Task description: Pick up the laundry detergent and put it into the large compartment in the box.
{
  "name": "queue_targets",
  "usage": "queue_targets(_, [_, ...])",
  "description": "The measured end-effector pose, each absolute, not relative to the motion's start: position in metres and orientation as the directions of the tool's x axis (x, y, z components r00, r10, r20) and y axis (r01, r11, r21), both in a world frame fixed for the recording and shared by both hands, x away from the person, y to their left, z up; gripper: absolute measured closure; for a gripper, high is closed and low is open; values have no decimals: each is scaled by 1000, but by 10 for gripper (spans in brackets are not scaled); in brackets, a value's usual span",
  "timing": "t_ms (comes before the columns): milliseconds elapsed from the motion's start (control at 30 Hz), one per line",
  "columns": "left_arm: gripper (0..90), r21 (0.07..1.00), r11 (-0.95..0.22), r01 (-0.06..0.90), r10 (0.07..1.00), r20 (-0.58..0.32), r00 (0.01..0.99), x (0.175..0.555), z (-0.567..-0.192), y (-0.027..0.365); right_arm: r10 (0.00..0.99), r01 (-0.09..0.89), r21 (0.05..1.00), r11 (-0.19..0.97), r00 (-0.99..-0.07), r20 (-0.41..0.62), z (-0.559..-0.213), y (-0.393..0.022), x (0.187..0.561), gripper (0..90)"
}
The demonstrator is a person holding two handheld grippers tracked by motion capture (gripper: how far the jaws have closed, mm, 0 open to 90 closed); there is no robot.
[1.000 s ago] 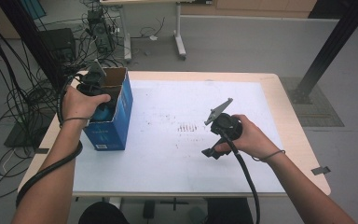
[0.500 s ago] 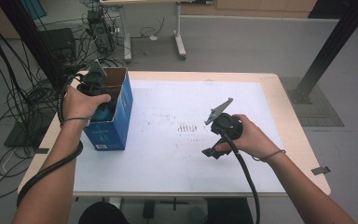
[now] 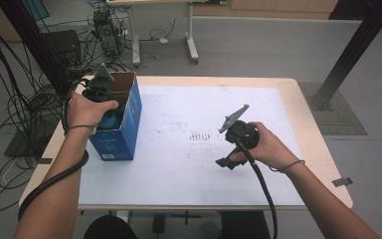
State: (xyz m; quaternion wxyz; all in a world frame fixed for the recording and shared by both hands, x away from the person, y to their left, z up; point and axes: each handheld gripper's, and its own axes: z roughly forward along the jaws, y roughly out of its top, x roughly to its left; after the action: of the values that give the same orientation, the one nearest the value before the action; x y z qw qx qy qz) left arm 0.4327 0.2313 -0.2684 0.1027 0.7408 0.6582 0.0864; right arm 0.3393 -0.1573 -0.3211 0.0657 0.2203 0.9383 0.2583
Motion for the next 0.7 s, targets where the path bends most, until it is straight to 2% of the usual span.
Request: queue_targets(700, [377, 269, -110, 957, 993, -8, 116, 433, -269, 231, 447, 378, 515, 769, -894, -11, -321, -157, 339, 68])
